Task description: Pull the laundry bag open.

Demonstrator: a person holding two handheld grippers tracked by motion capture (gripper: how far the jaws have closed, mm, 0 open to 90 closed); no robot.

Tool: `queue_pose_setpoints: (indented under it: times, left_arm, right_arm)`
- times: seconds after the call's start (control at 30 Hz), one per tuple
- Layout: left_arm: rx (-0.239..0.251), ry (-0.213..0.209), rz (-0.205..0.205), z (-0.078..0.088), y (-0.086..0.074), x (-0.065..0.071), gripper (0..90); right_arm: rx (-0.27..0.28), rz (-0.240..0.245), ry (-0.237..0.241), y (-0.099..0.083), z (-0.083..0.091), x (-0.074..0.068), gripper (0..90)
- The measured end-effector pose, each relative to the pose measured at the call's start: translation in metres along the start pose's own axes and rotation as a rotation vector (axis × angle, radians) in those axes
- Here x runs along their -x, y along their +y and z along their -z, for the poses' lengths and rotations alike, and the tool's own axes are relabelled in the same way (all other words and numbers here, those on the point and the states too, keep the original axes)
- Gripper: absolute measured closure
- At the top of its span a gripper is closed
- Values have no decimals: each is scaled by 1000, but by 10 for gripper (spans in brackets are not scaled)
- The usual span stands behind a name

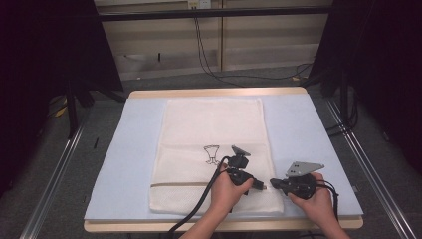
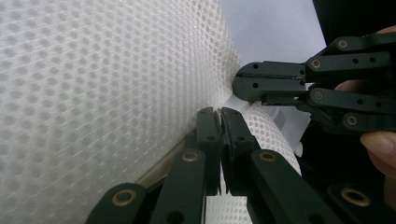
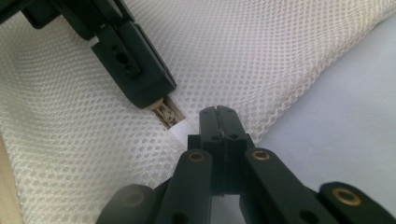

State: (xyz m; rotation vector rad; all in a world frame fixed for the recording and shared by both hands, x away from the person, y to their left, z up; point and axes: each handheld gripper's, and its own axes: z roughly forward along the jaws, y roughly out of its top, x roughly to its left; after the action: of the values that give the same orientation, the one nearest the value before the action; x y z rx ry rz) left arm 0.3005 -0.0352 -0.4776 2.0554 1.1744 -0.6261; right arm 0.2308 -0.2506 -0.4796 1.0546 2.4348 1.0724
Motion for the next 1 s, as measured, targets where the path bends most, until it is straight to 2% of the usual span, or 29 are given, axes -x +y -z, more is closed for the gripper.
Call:
queue_pose_setpoints:
  times: [0.07, 0.1, 0.13, 0.17, 0.3, 0.37, 0.4, 0.43, 0.53, 0.57, 0.6, 0.63, 0.7, 0.73, 0.8, 0.87, 0.9, 0.93, 1.0]
  left_arm:
    - [3, 22, 11, 4, -1, -2, 873]
    - [-4, 1, 13, 7, -1, -4, 873]
    - [0, 19, 7, 10, -1, -6, 873]
    - [8, 9, 26, 11, -2, -5, 873]
    - [2, 22, 12, 21, -4, -10, 873]
    - [3, 11, 20, 23, -4, -10, 873]
    - [12, 26, 28, 24, -5, -10, 873]
    - [13, 0, 41, 25, -5, -11, 873]
    - [6, 14, 33, 29, -6, -13, 872]
    - [12, 7, 42, 29, -6, -13, 873]
    - [5, 20, 37, 30, -6, -14, 873]
    - [2, 8, 40, 32, -6, -15, 873]
    - [5, 24, 34, 34, -7, -16, 873]
    - [6, 12, 45, 36, -7, -16, 873]
    - [8, 23, 37, 39, -8, -19, 873]
    - [6, 29, 46, 42, -9, -21, 873]
    - [14, 16, 54, 43, -10, -21, 873]
    - [1, 13, 49, 45, -10, -24, 873]
    - [9, 24, 51, 48, -12, -25, 873]
  right_arm:
    - [-4, 3, -1, 0, 0, 0, 900]
    - [-6, 5, 0, 0, 0, 0, 900]
    - [-6, 6, 1, 0, 0, 0, 900]
    - [-4, 7, 0, 0, 0, 0, 900]
    - [1, 9, 4, -1, 0, 0, 900]
    - [-1, 10, -1, -1, 0, 0, 900]
    - [1, 12, 3, -1, 0, 0, 900]
    - [-1, 11, 1, -1, 0, 0, 900]
    - [2, 10, 3, -1, 0, 0, 900]
    - [2, 10, 3, -1, 0, 0, 900]
    - [2, 9, 4, -1, 0, 0, 900]
    - [2, 6, 6, -1, 0, 0, 900]
    - [2, 9, 5, -1, 0, 1, 900]
    - [1, 9, 3, -1, 0, 1, 900]
    - [1, 10, 3, -1, 0, 1, 900]
    - [3, 9, 6, -1, 0, 1, 900]
    - [1, 8, 6, -1, 0, 1, 900]
    - [1, 10, 5, -1, 0, 0, 900]
    - [2, 9, 5, -1, 0, 0, 900]
